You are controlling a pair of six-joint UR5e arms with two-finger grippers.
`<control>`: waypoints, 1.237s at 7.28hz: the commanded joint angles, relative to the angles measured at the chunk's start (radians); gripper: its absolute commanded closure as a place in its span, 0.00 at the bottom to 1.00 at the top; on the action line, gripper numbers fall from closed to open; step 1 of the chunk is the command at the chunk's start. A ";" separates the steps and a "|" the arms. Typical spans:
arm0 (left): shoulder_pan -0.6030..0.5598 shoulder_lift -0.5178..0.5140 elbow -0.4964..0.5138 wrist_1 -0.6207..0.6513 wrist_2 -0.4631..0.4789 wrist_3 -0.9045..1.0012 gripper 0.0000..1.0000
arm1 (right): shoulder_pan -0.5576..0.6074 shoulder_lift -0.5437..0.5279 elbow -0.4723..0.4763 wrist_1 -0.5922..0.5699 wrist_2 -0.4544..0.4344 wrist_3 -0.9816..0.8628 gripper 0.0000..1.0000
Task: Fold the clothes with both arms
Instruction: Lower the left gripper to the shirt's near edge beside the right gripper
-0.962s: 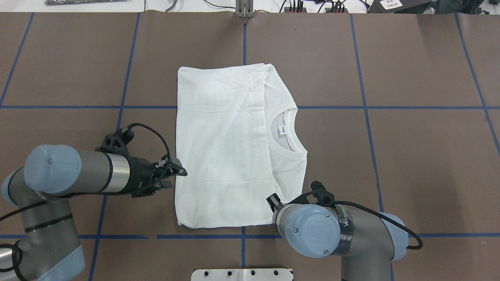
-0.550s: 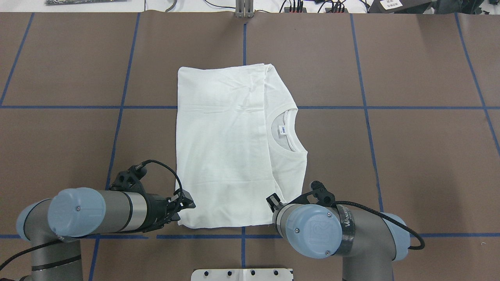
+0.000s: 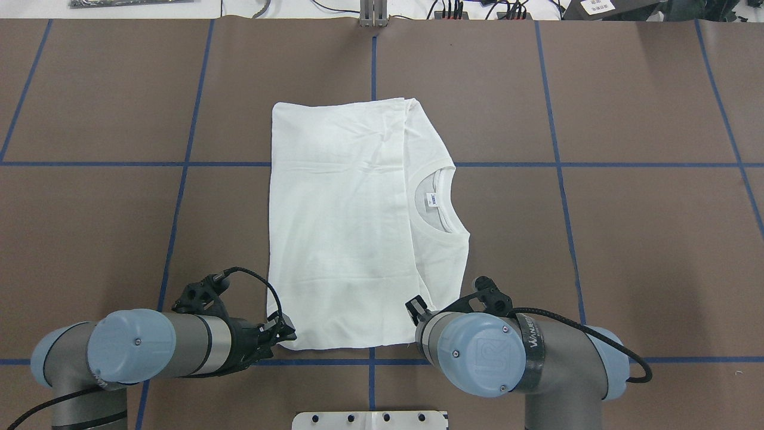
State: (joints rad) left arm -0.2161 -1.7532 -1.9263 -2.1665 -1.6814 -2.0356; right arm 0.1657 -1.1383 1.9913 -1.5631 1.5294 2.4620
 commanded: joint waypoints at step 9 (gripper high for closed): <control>0.001 0.011 -0.054 0.001 -0.007 0.000 1.00 | -0.017 -0.026 0.050 -0.002 0.000 0.011 1.00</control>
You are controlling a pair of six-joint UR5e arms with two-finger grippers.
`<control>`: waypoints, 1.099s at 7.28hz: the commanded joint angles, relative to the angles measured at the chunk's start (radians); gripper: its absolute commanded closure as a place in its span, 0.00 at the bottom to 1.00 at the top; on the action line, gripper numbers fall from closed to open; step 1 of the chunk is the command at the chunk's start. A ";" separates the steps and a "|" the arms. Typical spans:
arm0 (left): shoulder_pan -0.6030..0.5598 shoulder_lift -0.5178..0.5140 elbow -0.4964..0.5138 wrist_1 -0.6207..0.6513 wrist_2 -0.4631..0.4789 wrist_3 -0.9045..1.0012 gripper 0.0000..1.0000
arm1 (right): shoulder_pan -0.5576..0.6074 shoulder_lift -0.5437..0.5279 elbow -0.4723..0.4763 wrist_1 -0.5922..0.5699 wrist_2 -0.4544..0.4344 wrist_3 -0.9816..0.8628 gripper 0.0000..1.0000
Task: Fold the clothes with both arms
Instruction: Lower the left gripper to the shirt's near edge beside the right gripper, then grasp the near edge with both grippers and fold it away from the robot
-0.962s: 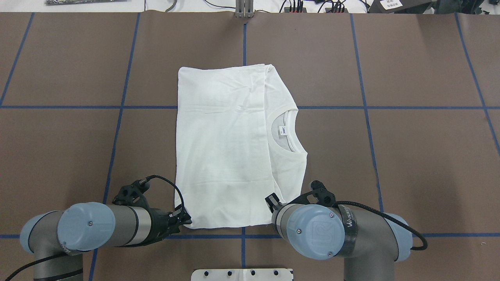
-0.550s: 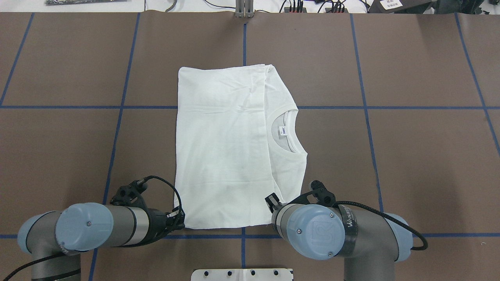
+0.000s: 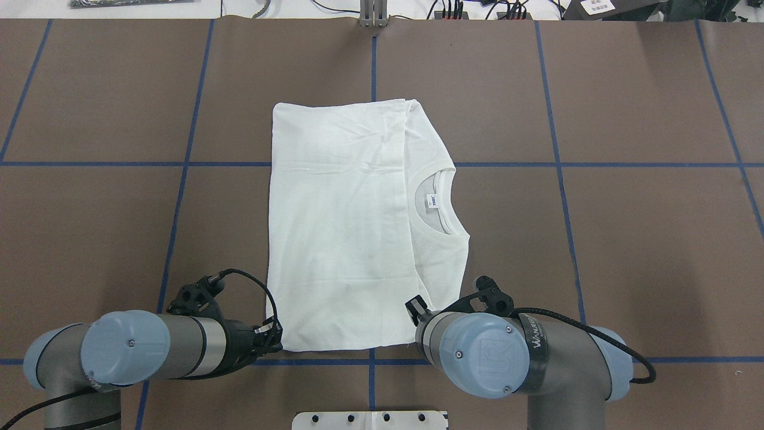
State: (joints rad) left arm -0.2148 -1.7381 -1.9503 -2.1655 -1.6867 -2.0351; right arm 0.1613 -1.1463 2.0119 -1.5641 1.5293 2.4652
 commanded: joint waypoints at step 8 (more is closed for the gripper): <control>-0.196 -0.079 -0.207 0.110 -0.109 0.039 1.00 | 0.272 0.011 0.179 -0.157 0.211 -0.176 1.00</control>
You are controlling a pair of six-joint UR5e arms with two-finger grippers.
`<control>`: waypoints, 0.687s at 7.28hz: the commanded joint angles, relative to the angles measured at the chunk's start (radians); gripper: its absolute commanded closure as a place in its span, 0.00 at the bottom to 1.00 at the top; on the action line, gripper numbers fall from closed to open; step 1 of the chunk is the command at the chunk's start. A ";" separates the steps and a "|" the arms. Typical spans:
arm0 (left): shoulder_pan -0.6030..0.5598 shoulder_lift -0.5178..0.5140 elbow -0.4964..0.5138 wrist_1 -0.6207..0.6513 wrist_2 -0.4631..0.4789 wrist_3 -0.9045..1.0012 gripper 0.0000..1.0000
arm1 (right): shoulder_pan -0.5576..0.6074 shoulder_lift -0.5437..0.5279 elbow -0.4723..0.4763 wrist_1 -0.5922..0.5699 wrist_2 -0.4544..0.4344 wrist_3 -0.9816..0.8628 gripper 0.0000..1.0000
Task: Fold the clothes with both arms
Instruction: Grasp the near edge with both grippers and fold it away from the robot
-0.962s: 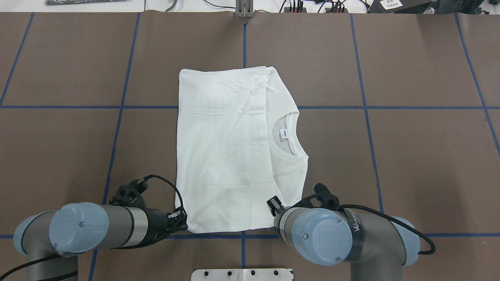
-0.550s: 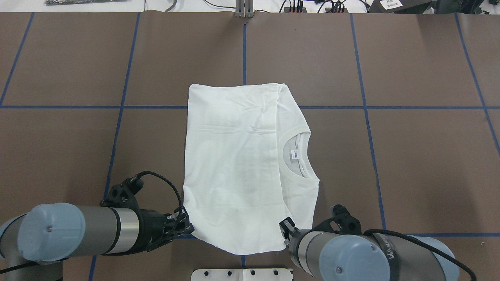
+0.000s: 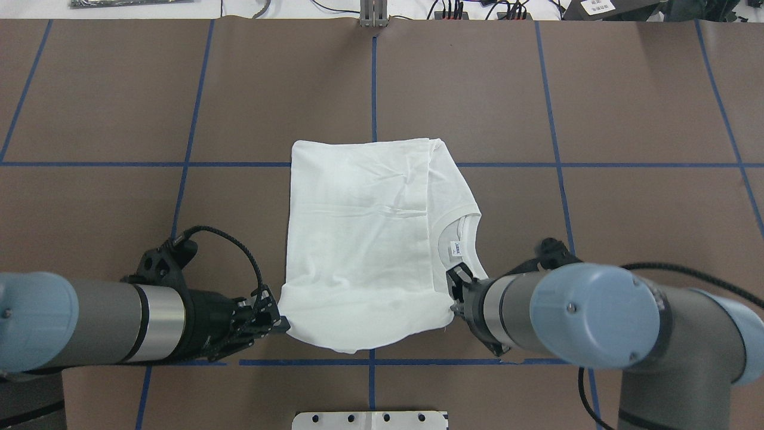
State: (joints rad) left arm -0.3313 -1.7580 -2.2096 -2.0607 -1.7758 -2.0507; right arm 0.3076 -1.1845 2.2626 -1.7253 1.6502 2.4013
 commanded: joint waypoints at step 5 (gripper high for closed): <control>-0.304 -0.299 0.411 -0.007 -0.059 0.246 1.00 | 0.385 0.271 -0.554 0.226 0.267 -0.278 1.00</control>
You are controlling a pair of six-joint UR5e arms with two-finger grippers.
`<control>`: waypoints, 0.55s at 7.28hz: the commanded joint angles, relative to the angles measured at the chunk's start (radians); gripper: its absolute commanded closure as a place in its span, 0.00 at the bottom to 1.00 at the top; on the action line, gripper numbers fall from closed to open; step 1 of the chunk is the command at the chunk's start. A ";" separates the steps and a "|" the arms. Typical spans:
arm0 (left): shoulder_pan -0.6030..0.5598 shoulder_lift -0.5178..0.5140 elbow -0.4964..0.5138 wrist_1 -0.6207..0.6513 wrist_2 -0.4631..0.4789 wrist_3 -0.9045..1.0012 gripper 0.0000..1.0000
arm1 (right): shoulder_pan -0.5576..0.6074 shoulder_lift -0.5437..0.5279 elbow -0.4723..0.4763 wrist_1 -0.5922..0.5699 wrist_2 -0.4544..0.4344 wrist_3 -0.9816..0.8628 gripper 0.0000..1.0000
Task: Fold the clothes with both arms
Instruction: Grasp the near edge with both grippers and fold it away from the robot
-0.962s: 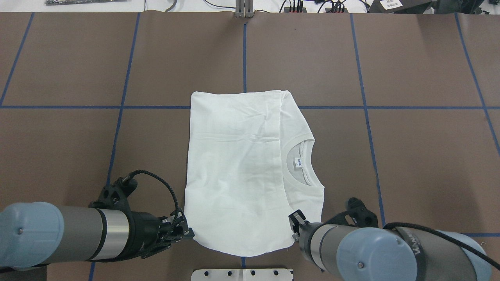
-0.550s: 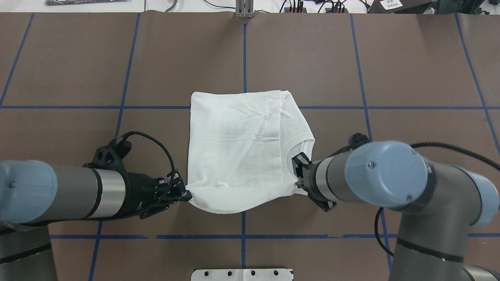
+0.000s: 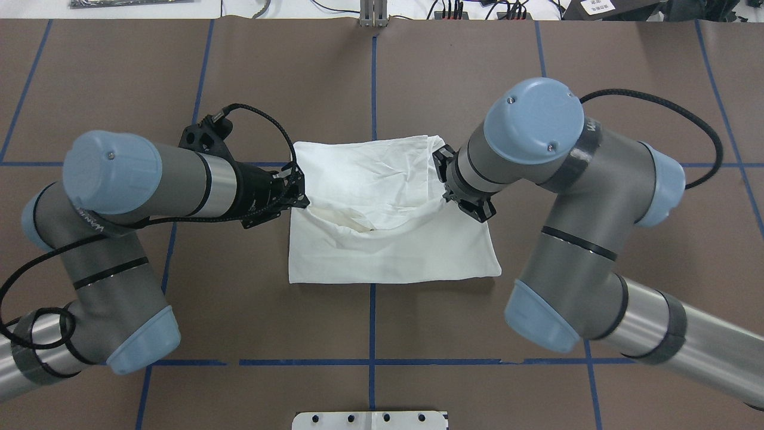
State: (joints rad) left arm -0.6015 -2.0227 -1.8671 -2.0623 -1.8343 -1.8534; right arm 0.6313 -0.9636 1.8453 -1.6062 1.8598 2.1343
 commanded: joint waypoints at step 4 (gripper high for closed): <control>-0.084 -0.108 0.267 -0.095 0.000 0.111 1.00 | 0.113 0.247 -0.496 0.237 0.084 -0.079 1.00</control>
State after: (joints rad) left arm -0.6707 -2.1239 -1.6590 -2.1035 -1.8348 -1.7602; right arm 0.7359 -0.7429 1.4337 -1.4389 1.9426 2.0639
